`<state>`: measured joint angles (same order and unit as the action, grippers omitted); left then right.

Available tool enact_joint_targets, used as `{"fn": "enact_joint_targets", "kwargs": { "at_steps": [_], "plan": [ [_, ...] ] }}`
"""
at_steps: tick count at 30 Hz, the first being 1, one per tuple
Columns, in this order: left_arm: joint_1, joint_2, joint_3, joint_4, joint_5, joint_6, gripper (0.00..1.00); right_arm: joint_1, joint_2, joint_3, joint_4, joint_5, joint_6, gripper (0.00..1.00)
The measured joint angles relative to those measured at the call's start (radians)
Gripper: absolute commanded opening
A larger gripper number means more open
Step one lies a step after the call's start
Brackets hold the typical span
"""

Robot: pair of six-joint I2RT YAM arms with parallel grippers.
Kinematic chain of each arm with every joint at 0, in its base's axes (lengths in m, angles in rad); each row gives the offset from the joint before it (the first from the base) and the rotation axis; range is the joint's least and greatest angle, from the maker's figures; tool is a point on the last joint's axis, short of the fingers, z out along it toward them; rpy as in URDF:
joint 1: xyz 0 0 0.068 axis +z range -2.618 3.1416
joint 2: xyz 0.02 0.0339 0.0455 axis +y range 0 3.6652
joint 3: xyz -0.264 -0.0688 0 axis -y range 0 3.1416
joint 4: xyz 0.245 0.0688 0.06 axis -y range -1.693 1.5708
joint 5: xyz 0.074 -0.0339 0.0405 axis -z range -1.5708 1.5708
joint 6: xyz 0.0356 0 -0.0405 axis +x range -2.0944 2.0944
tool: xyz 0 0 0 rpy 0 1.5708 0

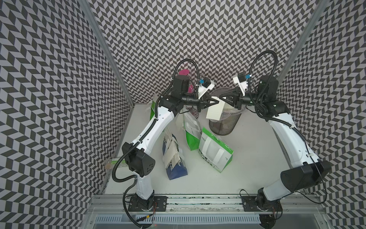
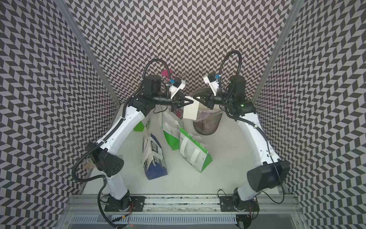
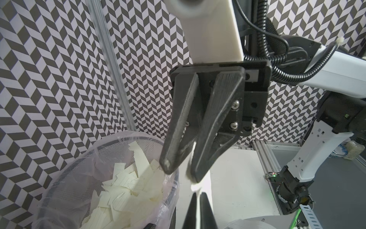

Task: Shred takeout receipts and throw away
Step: Shred the takeout receipt.

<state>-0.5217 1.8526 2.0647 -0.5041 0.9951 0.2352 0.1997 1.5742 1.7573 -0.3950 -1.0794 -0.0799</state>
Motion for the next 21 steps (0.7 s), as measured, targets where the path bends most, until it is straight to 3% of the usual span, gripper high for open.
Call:
{"fn": "enact_joint_targets", "kwargs": {
  "at_steps": [15,21],
  "plan": [
    [0.007,0.003,0.000,0.000,0.006,-0.004,0.00,0.000,0.004,-0.001,-0.030,-0.029,-0.006,0.25],
    [0.007,0.003,0.000,0.000,0.006,-0.005,0.00,0.000,0.004,-0.001,-0.039,-0.034,-0.003,0.07]
  ]
}}
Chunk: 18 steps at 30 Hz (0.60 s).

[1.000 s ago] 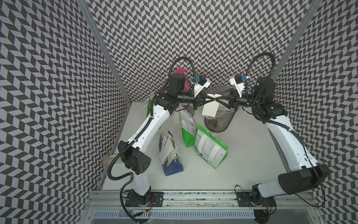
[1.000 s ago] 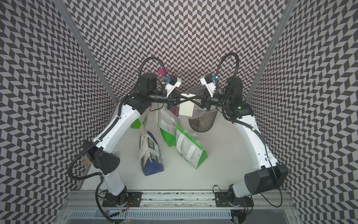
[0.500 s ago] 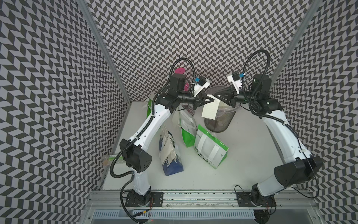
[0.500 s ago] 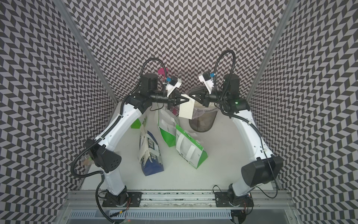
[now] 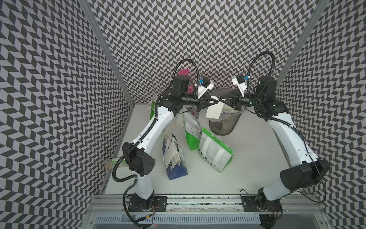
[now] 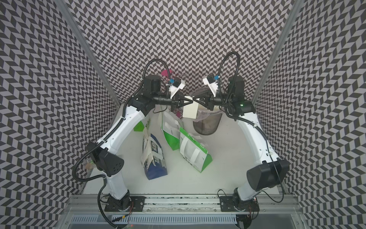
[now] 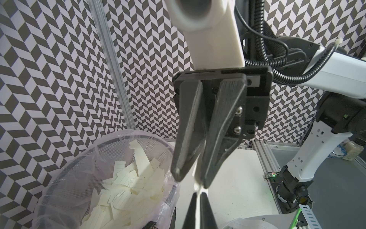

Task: Shred takeout receipts and throw away
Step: Shred the takeout receipt.

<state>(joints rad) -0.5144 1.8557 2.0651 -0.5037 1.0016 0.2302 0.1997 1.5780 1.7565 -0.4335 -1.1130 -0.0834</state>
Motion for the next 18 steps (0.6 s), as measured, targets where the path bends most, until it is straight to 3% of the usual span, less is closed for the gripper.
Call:
{"fn": "enact_joint_targets", "kwargs": {
  "at_steps": [2,9,18],
  "plan": [
    [0.000,0.000,0.000,0.000,0.000,-0.004,0.00,0.001,0.000,0.000,-0.003,-0.004,-0.004,0.00],
    [0.000,0.000,0.000,0.000,-0.007,-0.040,0.00,0.014,-0.001,-0.002,-0.008,0.033,-0.029,0.00],
    [-0.026,-0.011,-0.003,0.001,-0.193,0.014,0.00,0.063,-0.029,-0.024,0.004,0.275,-0.032,0.00]
  ]
}}
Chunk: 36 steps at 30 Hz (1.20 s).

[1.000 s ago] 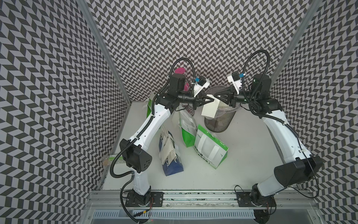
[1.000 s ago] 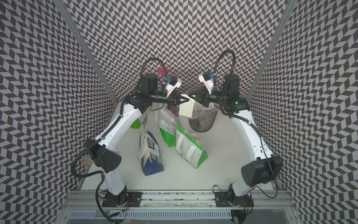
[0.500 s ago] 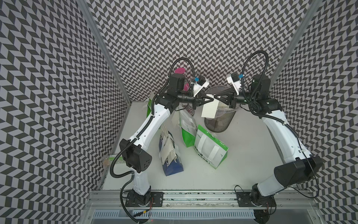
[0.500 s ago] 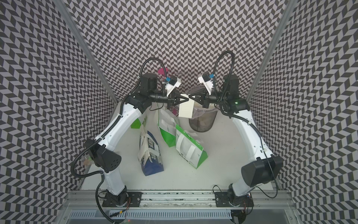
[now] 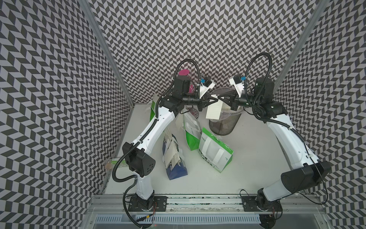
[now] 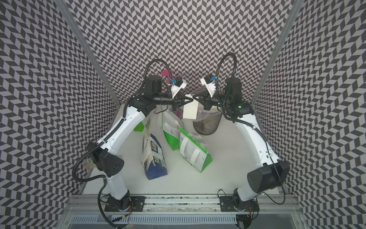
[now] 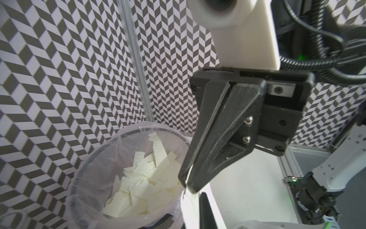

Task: Shred takeout receipts and throw away
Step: Shred the takeout receipt.

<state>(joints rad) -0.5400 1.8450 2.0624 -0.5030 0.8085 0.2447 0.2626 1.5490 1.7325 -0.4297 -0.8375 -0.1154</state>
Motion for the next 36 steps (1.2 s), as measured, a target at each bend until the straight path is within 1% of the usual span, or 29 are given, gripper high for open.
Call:
{"fn": "enact_joint_targets", "kwargs": {
  "at_steps": [7,13,18,21,27,33,36],
  "plan": [
    [-0.061,-0.032,-0.001,-0.005,-0.246,0.134,0.00,0.051,-0.034,0.001,-0.008,0.217,-0.008,0.00],
    [-0.109,-0.051,-0.016,-0.001,-0.423,0.268,0.00,0.076,-0.039,0.006,-0.014,0.327,-0.006,0.00],
    [-0.137,-0.084,-0.074,0.035,-0.525,0.354,0.00,0.093,-0.039,0.013,-0.035,0.384,-0.004,0.00],
    [-0.145,-0.094,-0.094,0.061,-0.551,0.379,0.00,0.100,-0.039,0.020,-0.042,0.415,-0.010,0.00],
    [-0.173,-0.182,-0.198,0.141,-0.517,0.397,0.00,0.091,-0.037,0.016,-0.040,0.532,-0.016,0.00],
    [-0.154,-0.200,-0.182,0.170,-0.488,0.379,0.00,0.076,-0.037,0.006,-0.033,0.573,-0.023,0.00],
    [-0.130,-0.200,-0.182,0.174,-0.478,0.337,0.00,0.049,-0.037,-0.011,-0.021,0.573,-0.027,0.00]
  ]
}}
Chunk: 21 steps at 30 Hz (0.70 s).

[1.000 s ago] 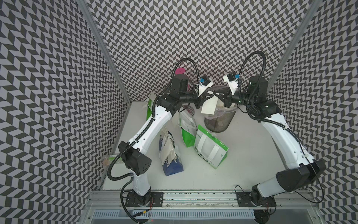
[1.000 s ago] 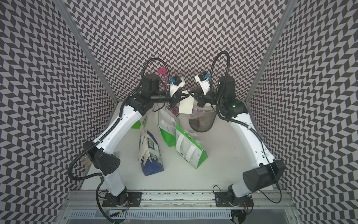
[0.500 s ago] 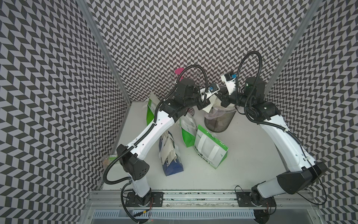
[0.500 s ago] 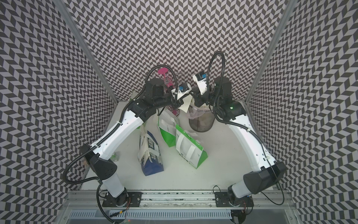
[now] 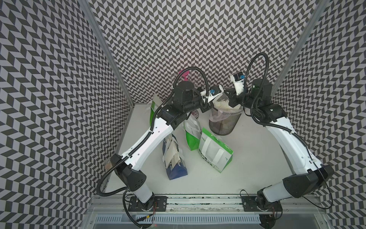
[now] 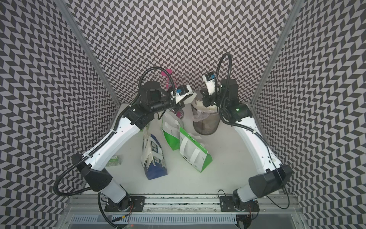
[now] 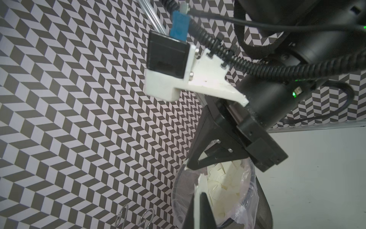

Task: Shred takeout receipts and throw away
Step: Shred the takeout receipt, then place the takeout receipt in the trash bin.

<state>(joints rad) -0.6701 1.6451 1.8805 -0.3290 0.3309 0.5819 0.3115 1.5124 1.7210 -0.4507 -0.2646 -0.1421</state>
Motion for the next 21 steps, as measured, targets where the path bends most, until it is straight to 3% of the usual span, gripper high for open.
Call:
{"fn": "enact_joint_targets", "kwargs": {
  "at_steps": [7,13,16,21],
  "plan": [
    [0.071,-0.001,0.002,0.023,0.078,-0.136,0.00,-0.116,0.016,-0.042,0.034,-0.015,-0.024,0.02],
    [0.091,0.021,0.030,0.023,0.132,-0.241,0.00,-0.171,0.113,-0.023,0.062,-0.088,-0.071,0.47],
    [0.091,0.048,0.040,0.029,0.158,-0.286,0.00,-0.179,0.197,0.019,0.047,-0.121,-0.103,0.55],
    [0.095,0.122,0.070,0.030,0.180,-0.334,0.00,-0.185,0.308,0.104,-0.010,-0.163,-0.136,0.60]
  ]
}}
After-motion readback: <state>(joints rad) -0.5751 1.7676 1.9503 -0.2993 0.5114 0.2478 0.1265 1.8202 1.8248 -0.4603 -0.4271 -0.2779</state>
